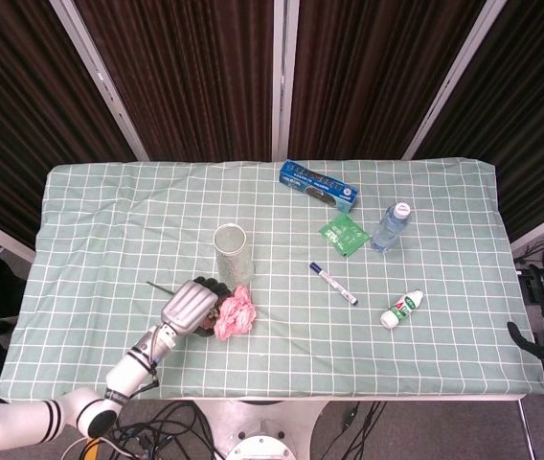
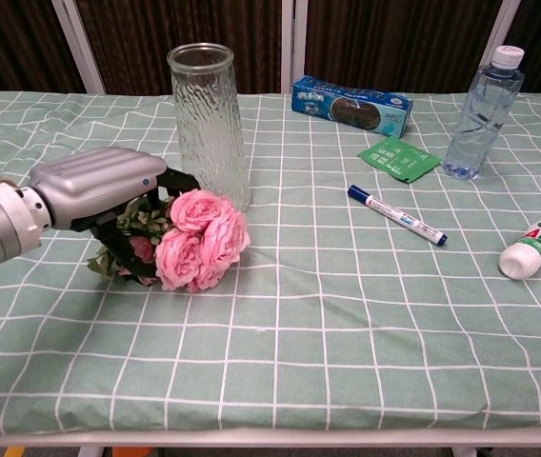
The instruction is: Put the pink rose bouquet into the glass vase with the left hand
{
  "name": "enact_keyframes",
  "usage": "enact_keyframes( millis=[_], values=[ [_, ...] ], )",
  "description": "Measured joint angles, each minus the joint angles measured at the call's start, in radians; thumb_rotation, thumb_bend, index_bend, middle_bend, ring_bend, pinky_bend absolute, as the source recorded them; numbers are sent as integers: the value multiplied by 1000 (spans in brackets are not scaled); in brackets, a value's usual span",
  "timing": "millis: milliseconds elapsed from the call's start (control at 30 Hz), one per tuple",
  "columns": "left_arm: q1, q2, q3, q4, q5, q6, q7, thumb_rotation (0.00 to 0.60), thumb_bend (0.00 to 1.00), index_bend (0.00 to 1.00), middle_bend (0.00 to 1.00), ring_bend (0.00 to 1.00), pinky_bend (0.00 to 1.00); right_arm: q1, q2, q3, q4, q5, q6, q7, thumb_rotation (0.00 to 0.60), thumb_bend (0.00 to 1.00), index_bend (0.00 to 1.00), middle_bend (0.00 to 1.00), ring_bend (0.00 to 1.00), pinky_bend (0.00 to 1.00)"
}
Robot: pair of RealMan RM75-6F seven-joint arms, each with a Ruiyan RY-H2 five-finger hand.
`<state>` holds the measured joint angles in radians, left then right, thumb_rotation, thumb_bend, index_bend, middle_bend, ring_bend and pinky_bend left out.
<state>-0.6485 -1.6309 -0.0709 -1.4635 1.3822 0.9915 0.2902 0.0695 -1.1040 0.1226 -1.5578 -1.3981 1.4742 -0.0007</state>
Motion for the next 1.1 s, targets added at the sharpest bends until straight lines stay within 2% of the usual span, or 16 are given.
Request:
enact_keyframes(
  millis=[300, 433, 767, 1100],
  values=[
    [6, -8, 2, 14, 14, 31, -7, 600, 56, 428, 465, 490, 505, -1, 4, 0, -6, 7, -5, -3, 600, 165, 0, 0, 0, 0],
    [14, -13, -1, 19, 23, 63, -9, 600, 71, 467, 505, 530, 538, -1, 7, 2, -10, 11, -6, -3, 600, 166, 0, 0, 0, 0],
    [45, 5, 2, 7, 35, 114, -32, 600, 91, 496, 537, 553, 566, -2, 12, 3, -19, 14, -7, -9, 600, 166, 0, 0, 0, 0],
    [100, 110, 10, -87, 58, 207, -47, 600, 95, 497, 538, 553, 570, 2, 11, 2, -29, 12, -11, -22, 600, 165, 0, 0, 0, 0]
  ],
)
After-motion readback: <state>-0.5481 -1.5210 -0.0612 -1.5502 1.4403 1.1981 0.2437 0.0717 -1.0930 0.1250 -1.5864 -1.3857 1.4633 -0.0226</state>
